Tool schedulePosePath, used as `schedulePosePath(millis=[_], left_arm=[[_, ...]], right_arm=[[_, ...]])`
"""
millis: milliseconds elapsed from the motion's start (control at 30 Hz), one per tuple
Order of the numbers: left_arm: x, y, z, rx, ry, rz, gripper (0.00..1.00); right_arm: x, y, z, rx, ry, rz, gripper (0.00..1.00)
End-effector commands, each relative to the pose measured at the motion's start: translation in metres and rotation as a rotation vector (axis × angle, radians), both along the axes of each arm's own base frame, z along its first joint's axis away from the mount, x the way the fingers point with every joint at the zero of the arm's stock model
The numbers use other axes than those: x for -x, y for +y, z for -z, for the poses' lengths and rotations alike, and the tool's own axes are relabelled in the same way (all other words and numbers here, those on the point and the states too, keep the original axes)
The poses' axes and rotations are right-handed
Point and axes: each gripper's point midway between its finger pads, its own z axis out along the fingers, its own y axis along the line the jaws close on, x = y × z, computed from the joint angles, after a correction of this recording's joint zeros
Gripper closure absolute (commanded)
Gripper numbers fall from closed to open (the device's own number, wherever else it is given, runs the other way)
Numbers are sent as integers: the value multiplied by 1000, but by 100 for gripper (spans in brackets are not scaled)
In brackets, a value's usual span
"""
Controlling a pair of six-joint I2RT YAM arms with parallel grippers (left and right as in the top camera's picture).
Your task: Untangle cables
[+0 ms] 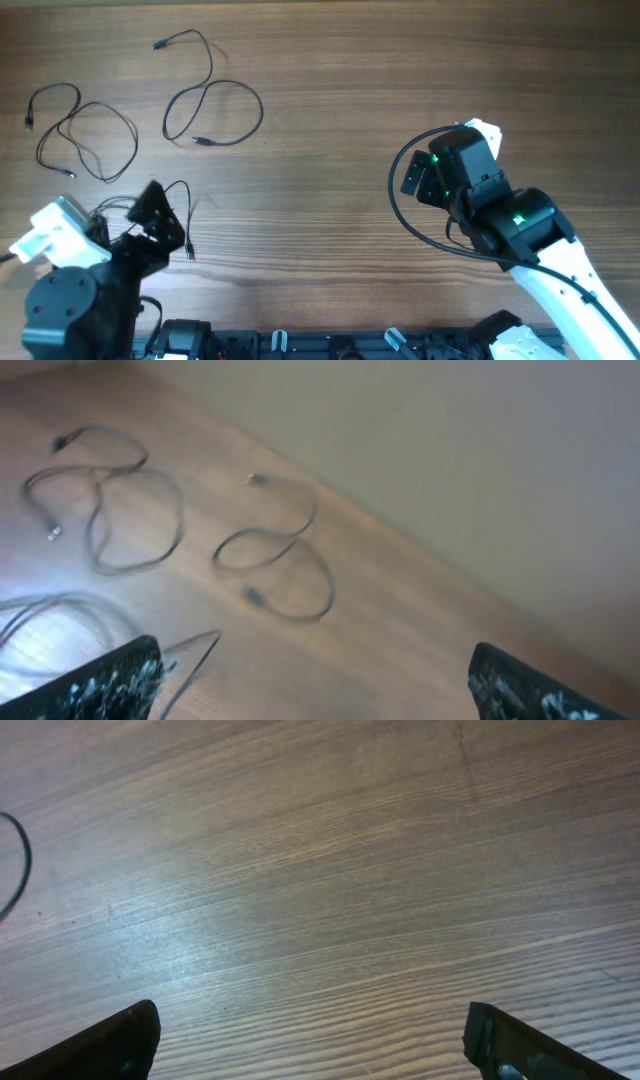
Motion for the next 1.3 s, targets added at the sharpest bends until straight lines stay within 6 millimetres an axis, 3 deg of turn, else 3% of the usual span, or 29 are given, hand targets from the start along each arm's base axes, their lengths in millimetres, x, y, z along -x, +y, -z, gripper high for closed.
schedulePosePath(millis=[0, 133, 267, 400, 833, 1267], left_arm=[[14, 6, 22, -29, 106, -18, 0], [34, 7, 52, -43, 253, -16, 0], [55, 11, 69, -48, 337, -28, 0], [68, 18, 62, -35, 266, -86, 0], [138, 23, 39, -16, -121, -173, 0], [142, 22, 38, -16, -126, -170, 0]], right_arm=[[-2, -3, 3, 11, 3, 21, 0], [-2, -3, 3, 11, 3, 21, 0], [-2, -3, 3, 11, 3, 22, 0], [-2, -3, 3, 11, 3, 21, 0], [-2, -3, 3, 11, 3, 21, 0], [-2, -3, 3, 10, 3, 22, 0]])
